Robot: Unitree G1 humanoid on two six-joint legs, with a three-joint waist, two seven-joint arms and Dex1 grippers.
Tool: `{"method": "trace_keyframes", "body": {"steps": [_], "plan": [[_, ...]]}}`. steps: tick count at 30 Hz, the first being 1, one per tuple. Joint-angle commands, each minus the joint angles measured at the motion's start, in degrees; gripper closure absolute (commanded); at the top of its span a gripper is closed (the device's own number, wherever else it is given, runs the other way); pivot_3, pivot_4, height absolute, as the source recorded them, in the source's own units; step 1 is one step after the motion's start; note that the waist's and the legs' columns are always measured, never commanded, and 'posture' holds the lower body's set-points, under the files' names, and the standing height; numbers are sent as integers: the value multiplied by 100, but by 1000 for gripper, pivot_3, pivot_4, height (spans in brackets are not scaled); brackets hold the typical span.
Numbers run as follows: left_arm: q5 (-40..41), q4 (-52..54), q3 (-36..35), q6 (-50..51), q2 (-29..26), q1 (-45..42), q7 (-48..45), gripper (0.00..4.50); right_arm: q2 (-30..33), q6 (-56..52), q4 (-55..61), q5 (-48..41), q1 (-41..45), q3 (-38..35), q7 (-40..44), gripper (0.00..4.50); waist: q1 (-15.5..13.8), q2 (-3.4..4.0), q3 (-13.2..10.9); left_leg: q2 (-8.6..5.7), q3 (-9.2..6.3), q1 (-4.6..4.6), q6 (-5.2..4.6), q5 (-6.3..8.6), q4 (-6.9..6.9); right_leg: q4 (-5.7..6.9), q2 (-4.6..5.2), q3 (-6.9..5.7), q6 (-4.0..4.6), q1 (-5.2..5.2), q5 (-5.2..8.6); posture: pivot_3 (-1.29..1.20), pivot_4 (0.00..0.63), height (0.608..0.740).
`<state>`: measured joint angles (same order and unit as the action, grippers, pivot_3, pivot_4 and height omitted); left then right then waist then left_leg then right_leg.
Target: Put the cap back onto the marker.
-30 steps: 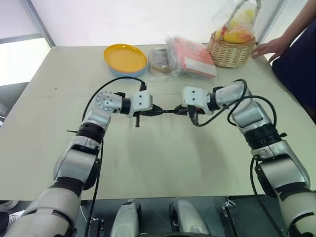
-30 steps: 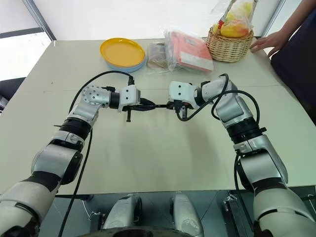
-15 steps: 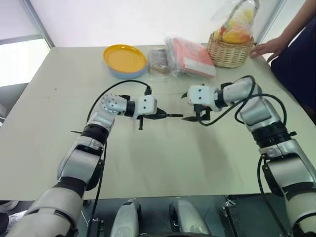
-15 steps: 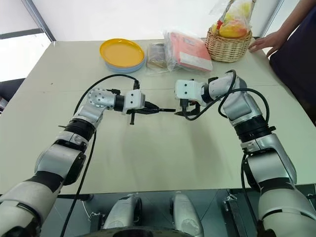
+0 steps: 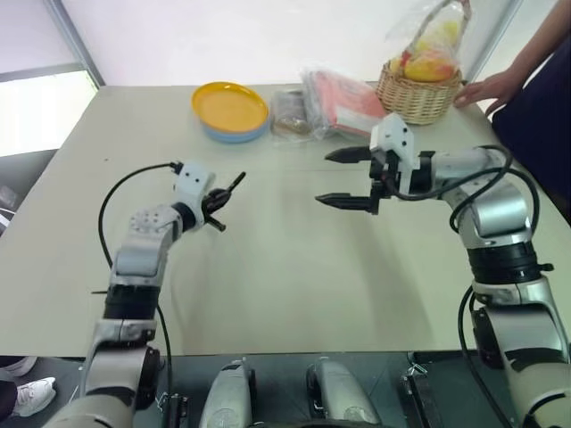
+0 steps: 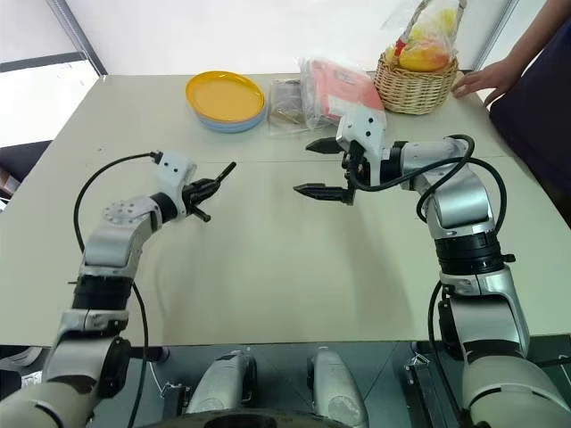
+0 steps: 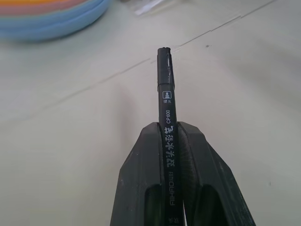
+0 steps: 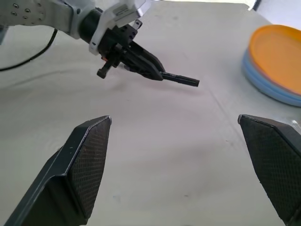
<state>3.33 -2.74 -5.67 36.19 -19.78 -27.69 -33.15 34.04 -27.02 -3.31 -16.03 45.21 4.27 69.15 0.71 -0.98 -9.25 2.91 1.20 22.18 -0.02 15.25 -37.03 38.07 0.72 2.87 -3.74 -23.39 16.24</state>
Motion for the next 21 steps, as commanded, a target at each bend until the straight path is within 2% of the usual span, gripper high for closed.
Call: {"method": "trace_keyframes", "body": {"steps": [1,5,10,15,18,19,21], "plan": [[150,730,-147,560,113,214,458,4500,-4,21,277,-176,41,27,50,33,4,0,0,-3,0,-3,0,0,0,-1,1,0,0,4,0,0,150,740],[240,1014,-263,1035,302,455,946,4500,2,5,339,-210,-22,126,30,33,12,0,0,-8,1,-14,1,0,1,-1,-1,1,0,12,-1,0,150,740],[416,998,-300,1063,545,610,1216,4500,4,60,332,-189,-119,193,-29,33,12,0,0,-7,1,-19,1,0,5,-3,-4,2,1,14,-1,0,150,740],[594,854,-232,917,585,628,1200,2119,30,83,329,-166,-174,207,-88,0,16,-1,0,-7,2,-19,1,0,6,-5,-3,3,1,14,-1,0,150,740],[598,793,-171,848,560,616,1246,432,67,90,336,-147,-214,201,-122,0,15,-1,0,-7,3,-19,1,0,6,-6,-3,4,2,14,-1,0,150,740],[605,778,-140,816,538,611,1226,26,85,92,338,-147,-231,193,-128,0,14,-1,0,-7,2,-19,1,0,6,-6,-3,4,2,14,-1,0,150,740],[607,761,-93,778,485,607,1197,26,113,105,334,-140,-263,169,-157,0,16,-1,0,-7,3,-19,1,0,7,-8,-2,5,2,14,-1,0,150,740]]}}
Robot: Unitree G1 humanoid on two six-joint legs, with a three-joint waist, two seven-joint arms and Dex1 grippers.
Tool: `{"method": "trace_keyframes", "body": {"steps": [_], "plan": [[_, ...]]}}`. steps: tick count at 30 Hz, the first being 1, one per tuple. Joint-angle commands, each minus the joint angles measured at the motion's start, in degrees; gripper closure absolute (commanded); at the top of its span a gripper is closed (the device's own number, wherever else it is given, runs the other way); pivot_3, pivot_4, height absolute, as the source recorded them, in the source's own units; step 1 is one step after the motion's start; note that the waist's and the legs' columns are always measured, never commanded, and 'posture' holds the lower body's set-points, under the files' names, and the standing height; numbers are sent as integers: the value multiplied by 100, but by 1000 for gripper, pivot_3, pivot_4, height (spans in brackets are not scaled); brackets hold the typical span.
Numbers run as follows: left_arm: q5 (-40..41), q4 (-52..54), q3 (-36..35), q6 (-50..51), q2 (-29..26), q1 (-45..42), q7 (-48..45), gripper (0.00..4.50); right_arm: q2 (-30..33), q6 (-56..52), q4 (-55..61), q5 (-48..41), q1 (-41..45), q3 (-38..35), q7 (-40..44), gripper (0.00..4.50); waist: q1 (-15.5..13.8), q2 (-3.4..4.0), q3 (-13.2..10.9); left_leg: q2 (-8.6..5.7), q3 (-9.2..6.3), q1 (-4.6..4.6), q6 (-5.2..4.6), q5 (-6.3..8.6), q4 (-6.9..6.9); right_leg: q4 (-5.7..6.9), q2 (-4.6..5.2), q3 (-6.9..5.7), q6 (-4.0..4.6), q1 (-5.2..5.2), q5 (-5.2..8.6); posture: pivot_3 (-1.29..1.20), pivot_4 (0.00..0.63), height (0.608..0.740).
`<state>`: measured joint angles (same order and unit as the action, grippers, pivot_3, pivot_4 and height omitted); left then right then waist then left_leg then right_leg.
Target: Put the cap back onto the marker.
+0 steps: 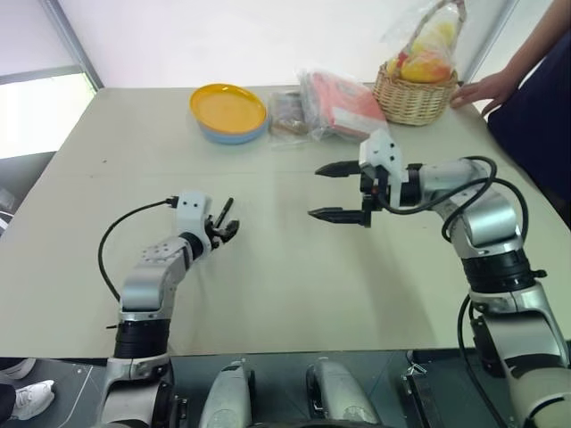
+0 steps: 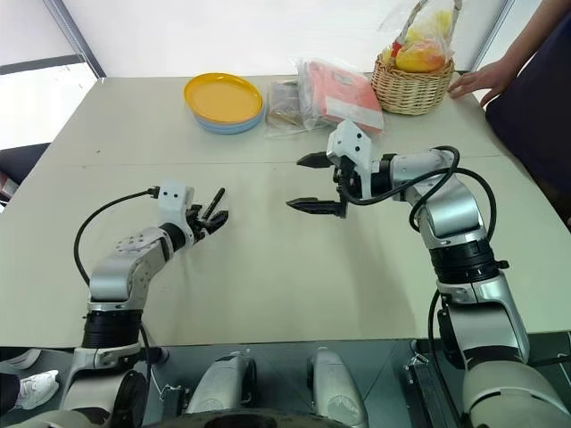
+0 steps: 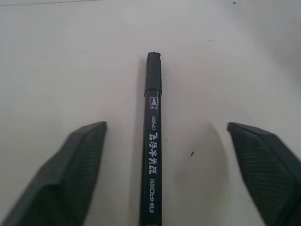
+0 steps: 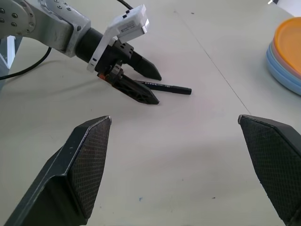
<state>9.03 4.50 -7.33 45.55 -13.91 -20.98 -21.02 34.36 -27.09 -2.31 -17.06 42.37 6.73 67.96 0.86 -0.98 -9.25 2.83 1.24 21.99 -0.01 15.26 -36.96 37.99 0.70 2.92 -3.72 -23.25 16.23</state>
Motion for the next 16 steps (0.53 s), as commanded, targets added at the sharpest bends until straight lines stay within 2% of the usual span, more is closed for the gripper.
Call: {"method": "trace_keyframes", "body": {"steps": [1,5,8,16], "plan": [[41,30,80,-193,-135,-62,-36,26,91,122,219,-28,9,-92,-68,0,1,0,0,0,0,0,0,0,0,0,0,0,0,0,0,0,150,740],[293,110,-103,-679,-524,-83,-530,26,179,210,38,-2,-41,-243,-216,0,12,-1,0,1,0,-1,0,0,2,-1,-1,1,1,0,0,0,150,740],[577,121,-318,-1107,-1091,-117,-1157,26,299,264,-69,-9,-136,-421,-361,0,9,-1,-1,2,-1,0,0,0,6,-3,3,1,2,-1,1,0,150,740],[839,-673,-903,-1680,-2203,-230,-1777,26,458,292,122,-43,-865,-924,-1020,0,6,-1,-1,2,4,2,0,0,14,-20,9,1,3,-1,1,0,150,740]]}}
